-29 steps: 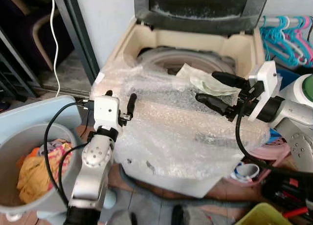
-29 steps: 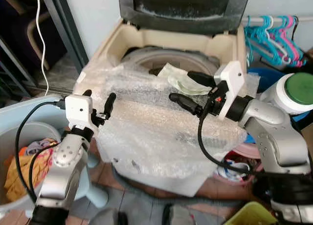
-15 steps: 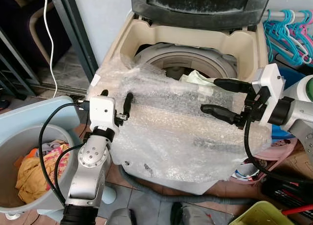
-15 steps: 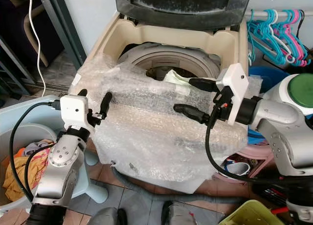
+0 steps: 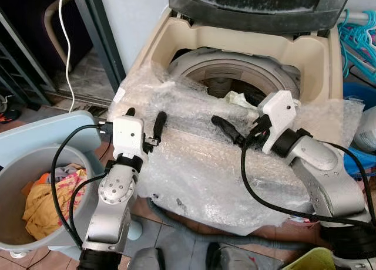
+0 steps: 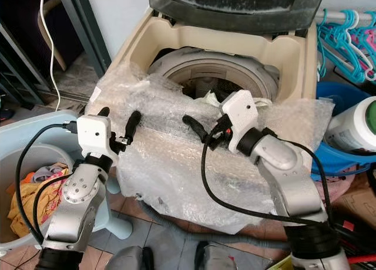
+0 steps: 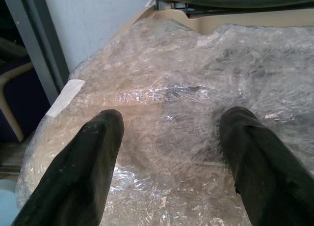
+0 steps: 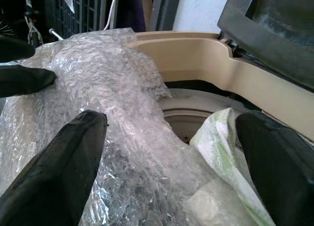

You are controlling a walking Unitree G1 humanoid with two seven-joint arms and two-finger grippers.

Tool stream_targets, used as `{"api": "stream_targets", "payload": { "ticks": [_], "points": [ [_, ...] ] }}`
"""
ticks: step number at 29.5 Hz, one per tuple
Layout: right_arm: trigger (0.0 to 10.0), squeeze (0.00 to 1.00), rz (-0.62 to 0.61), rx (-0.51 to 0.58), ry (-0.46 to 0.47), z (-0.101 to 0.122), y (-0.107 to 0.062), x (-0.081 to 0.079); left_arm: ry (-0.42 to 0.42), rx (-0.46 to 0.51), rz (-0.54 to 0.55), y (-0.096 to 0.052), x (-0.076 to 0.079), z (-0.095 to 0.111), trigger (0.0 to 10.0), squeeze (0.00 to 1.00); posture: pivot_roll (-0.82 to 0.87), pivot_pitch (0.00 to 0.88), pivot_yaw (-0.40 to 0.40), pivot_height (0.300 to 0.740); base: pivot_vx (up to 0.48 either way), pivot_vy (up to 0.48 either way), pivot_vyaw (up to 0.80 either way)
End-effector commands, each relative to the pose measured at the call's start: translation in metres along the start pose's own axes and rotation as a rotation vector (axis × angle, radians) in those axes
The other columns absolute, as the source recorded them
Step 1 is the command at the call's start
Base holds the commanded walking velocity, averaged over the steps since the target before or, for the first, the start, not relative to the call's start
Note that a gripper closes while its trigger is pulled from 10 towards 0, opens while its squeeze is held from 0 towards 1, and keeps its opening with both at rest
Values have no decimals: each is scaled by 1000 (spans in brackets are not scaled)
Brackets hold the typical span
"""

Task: Clothes washing

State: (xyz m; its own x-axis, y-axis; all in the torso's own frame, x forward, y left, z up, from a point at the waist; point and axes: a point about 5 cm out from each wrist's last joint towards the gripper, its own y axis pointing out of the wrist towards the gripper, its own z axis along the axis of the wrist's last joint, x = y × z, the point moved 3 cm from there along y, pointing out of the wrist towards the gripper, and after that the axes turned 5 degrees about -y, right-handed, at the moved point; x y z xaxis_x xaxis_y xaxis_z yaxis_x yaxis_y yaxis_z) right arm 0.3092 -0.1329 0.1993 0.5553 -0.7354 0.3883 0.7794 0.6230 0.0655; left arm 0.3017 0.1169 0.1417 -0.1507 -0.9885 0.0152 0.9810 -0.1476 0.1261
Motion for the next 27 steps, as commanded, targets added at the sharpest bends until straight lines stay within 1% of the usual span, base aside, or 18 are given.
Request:
{"api": "stream_targets", "payload": {
  "ticks": [1,3,5,8,9,10,13,14,15,17,18,20,22,23,24,25,26,27],
  "points": [
    [10000,1000,-128,33,-56,11,-1,25,20,-52,24,-2,-5,-10,10000,0,-76,118,25,740,0,0,0],
    [10000,1000,-347,16,-109,13,-8,68,20,-57,22,-3,-3,-12,10000,0,-81,117,23,740,0,0,0],
    [10000,1000,-463,21,-150,19,-14,92,23,-58,22,-3,-3,-12,10000,0,-80,114,21,740,0,0,0],
    [10000,1000,-558,27,-192,26,-20,110,22,-57,25,-2,-3,-12,10000,0,-81,113,20,740,0,0,0],
    [10000,1000,-558,27,-192,26,-20,110,22,-57,25,-2,-3,-12,10000,0,-81,113,20,740,0,0,0],
    [10000,1000,-602,42,-216,33,-24,120,23,-56,28,-2,-4,-11,10000,0,-81,113,19,740,0,0,0],
    [10000,1000,-585,71,-213,40,-22,121,23,-56,29,-1,-4,-11,10000,0,-81,113,19,740,0,0,0],
    [10000,1000,-492,113,-163,44,-16,113,23,-54,30,-1,-4,-11,10000,0,-79,112,19,740,0,0,0],
    [10000,1000,-492,113,-163,44,-16,113,23,-54,30,-1,-4,-11,10000,0,-79,112,19,740,0,0,0],
    [10000,1000,-353,119,-125,44,-10,101,23,-53,31,0,-4,-11,10000,0,-81,111,19,740,0,0,0],
    [10000,1000,-225,108,-81,41,-8,89,22,-53,31,0,-4,-11,10000,0,-82,110,19,740,0,0,0],
    [10000,1000,-126,90,-41,38,-9,81,21,-52,29,0,-4,-11,10000,0,-79,109,18,740,0,0,0],
    [10000,1000,1,14,-52,26,-13,69,20,-52,24,0,-3,-11,10000,0,-81,109,17,740,0,0,0],
    [10000,1000,1,14,-52,26,-13,69,20,-52,24,0,-3,-11,10000,0,-81,109,17,740,0,0,0],
    [10000,898,7,-63,-89,11,-14,70,20,-52,24,0,-3,-11,10000,0,-78,109,17,740,0,0,0],
    [10000,898,0,-92,-106,5,-15,71,21,-52,23,0,-3,-11,10000,0,-78,110,18,740,0,0,0],
    [10000,824,-1,-120,-118,-1,-15,72,21,-52,23,0,-3,-11,10000,0,-78,110,18,740,0,0,0],
    [10000,824,-1,-120,-118,-1,-15,72,21,-52,23,0,-3,-11,10000,0,-78,110,18,740,0,0,0]
  ]
}}
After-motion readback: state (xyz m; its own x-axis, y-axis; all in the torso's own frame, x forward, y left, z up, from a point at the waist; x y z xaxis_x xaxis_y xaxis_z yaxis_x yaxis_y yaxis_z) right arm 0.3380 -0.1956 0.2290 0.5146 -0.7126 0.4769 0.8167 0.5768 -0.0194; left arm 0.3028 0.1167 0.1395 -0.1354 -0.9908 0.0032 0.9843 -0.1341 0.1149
